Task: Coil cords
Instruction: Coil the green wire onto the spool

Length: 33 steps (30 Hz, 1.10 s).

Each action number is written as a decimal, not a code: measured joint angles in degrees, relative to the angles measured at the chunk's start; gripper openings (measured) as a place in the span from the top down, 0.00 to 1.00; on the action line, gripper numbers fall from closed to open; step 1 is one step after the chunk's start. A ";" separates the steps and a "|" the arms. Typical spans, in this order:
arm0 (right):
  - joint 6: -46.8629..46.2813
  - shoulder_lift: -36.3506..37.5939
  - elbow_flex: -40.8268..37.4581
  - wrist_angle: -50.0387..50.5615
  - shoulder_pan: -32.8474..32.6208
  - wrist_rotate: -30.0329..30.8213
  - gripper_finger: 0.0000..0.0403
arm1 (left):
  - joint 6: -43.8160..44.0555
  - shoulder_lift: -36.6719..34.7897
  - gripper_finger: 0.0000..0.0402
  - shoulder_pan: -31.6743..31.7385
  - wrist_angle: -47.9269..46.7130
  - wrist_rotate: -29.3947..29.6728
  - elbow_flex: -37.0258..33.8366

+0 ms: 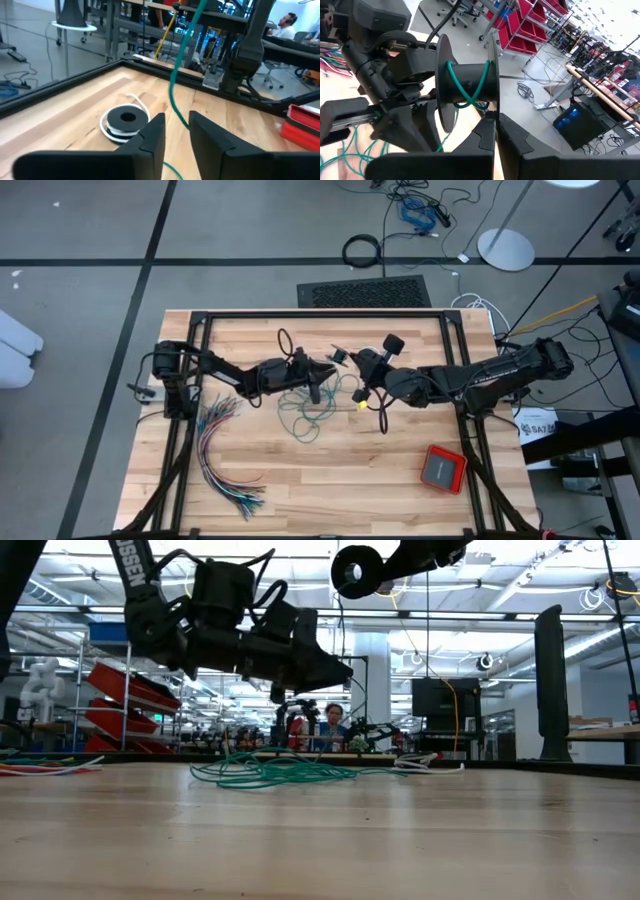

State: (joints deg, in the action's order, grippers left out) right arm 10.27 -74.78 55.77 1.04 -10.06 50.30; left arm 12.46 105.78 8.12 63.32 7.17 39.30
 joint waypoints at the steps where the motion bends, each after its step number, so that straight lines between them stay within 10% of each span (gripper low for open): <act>1: -0.04 0.00 0.00 -0.01 -0.01 -0.50 1.00 | -0.69 0.00 0.80 0.00 0.01 0.38 0.27; 9: -0.40 0.00 0.00 -0.01 -0.01 -0.81 1.00 | -4.75 0.00 0.98 -0.75 -0.19 -0.14 0.82; 33: 0.44 -0.02 0.00 1.05 1.06 -1.15 1.00 | -27.24 -0.07 1.00 -12.75 -7.90 2.96 6.79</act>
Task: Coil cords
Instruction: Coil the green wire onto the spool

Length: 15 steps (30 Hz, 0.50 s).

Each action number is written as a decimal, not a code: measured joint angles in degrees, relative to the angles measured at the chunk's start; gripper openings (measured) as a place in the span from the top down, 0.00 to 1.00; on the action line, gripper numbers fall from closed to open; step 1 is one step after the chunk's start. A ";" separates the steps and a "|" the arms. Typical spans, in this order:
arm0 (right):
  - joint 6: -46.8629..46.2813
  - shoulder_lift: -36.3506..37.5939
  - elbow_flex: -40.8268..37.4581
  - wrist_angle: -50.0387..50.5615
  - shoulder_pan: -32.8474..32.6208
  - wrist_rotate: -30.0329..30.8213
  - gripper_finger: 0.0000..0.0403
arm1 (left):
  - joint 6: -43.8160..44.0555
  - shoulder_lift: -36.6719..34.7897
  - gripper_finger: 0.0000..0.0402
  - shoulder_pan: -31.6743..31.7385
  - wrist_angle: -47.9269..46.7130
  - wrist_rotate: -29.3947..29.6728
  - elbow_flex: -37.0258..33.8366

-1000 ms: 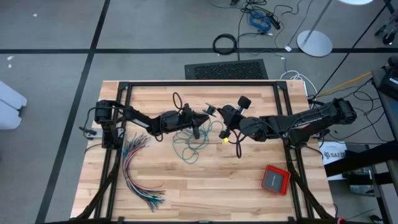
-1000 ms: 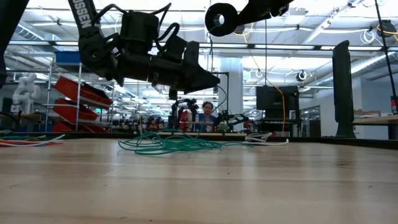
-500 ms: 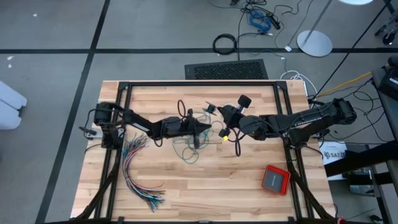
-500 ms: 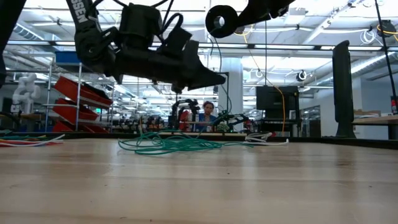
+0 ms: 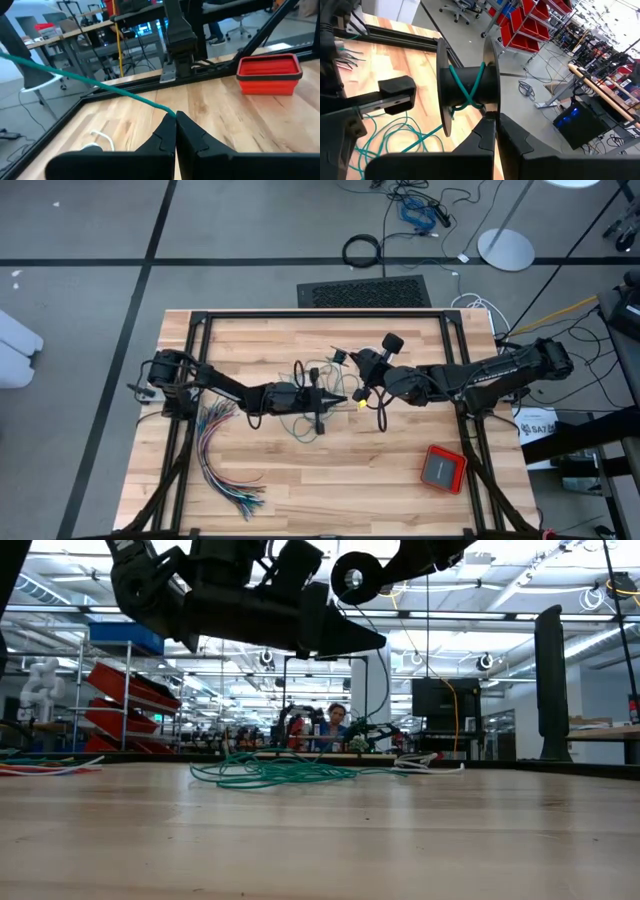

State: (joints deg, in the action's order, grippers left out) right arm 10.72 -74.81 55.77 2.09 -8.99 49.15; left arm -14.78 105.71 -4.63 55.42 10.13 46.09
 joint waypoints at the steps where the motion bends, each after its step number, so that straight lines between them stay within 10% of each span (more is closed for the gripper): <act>1: -0.19 -0.02 0.00 0.03 0.00 0.00 1.00 | -0.08 0.00 1.00 -0.07 -1.13 0.55 0.60; 15: -3.81 -1.78 0.04 -0.63 0.44 -5.54 1.00 | -2.63 0.00 1.00 2.10 -19.98 1.85 11.01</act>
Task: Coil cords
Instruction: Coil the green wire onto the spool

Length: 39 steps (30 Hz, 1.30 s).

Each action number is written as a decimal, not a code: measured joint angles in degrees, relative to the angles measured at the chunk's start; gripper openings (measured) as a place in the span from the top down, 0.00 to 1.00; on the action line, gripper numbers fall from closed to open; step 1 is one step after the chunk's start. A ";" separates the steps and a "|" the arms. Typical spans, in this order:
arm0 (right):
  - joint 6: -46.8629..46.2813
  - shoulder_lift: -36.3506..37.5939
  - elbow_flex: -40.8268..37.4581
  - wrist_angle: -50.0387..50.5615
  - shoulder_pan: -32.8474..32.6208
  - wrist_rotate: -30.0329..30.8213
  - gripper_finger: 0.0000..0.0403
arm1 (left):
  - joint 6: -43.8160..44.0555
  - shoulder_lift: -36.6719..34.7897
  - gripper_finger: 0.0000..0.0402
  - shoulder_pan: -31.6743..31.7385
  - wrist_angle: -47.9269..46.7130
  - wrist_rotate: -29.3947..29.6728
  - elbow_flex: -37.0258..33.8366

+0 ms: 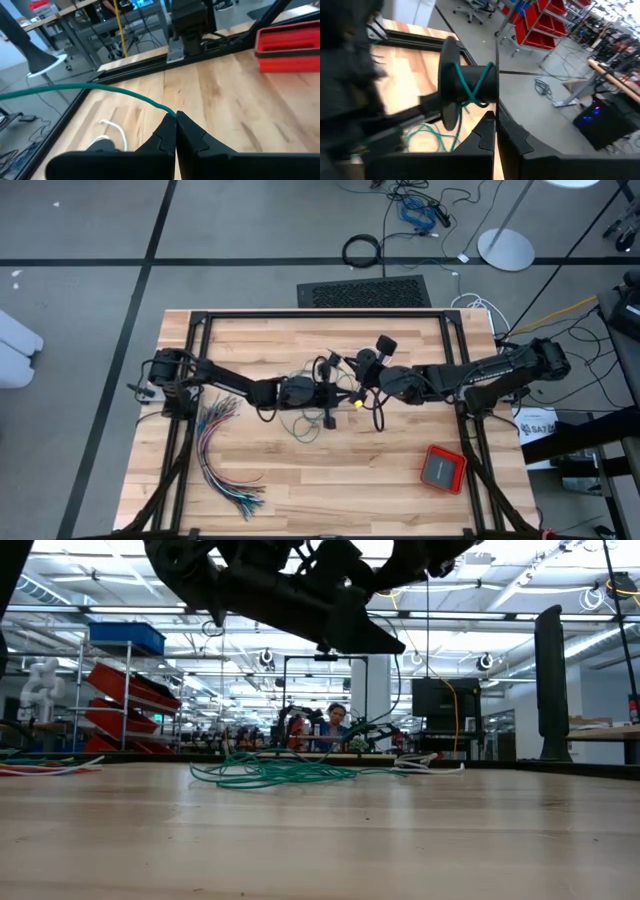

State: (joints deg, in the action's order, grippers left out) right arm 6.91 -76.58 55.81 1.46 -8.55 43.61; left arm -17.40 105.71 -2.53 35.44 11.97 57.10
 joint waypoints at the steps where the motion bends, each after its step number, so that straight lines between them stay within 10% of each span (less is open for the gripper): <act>1: -0.23 0.01 0.00 -0.06 0.01 -0.69 1.00 | -0.02 0.00 1.00 0.39 -0.46 -0.36 0.00; 39: -5.62 0.03 -3.58 3.63 1.09 -0.21 1.00 | -1.07 -3.34 1.00 -0.99 -6.89 -2.85 0.11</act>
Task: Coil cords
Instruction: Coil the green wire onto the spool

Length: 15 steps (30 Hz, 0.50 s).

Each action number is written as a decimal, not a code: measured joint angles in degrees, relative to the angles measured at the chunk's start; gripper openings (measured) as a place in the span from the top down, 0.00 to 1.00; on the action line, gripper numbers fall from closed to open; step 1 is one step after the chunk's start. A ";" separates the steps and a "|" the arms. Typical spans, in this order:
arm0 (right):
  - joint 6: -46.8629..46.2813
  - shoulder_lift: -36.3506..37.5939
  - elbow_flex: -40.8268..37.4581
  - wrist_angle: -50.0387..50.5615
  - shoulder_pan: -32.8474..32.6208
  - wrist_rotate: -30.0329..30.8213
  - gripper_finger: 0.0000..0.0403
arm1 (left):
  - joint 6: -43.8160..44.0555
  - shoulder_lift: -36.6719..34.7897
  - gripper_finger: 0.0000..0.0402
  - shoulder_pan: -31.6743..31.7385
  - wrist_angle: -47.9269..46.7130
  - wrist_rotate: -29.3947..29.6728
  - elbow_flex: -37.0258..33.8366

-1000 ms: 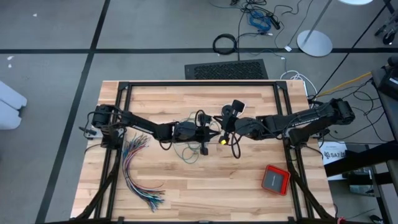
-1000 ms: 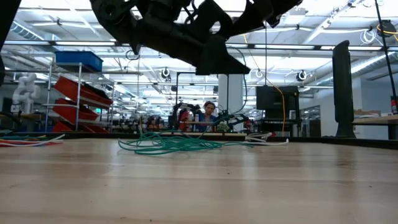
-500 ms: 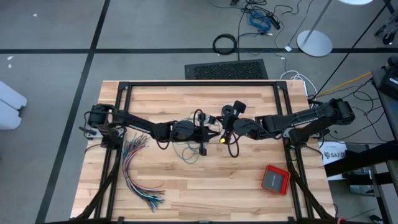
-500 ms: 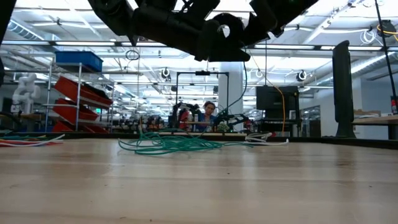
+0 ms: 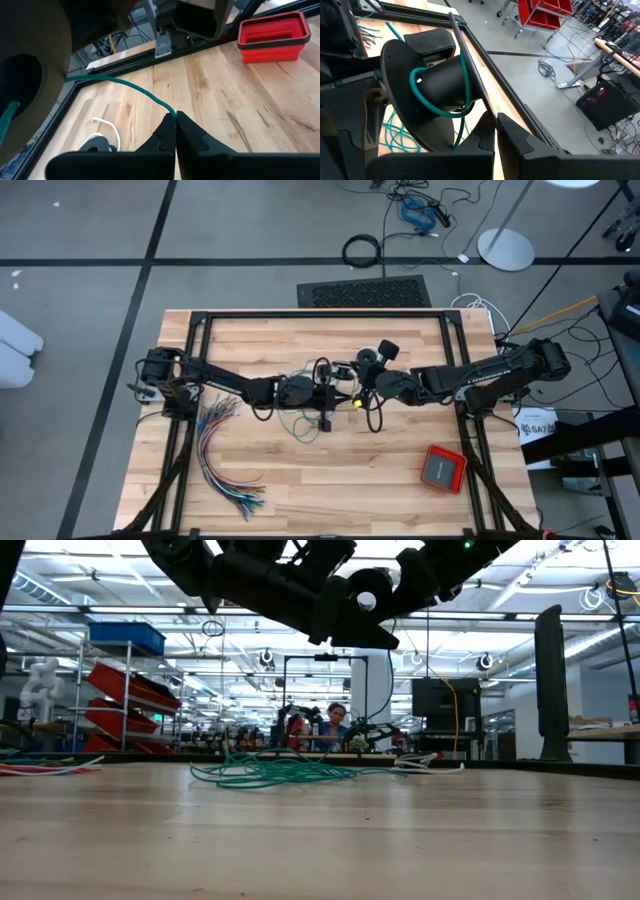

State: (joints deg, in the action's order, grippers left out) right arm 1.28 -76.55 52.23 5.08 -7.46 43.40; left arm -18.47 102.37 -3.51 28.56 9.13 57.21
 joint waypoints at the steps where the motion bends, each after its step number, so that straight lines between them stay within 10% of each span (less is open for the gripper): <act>1: 0.02 0.00 0.00 0.01 -0.02 0.01 1.00 | 0.01 0.00 1.00 -0.02 -0.14 0.00 0.00; 15: -0.62 0.02 0.00 0.70 0.00 0.28 1.00 | -0.45 0.00 1.00 0.95 -2.72 1.59 0.00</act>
State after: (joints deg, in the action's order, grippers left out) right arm 0.67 -76.53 52.23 5.78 -7.46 43.67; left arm -18.92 102.37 -2.56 25.84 10.71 57.21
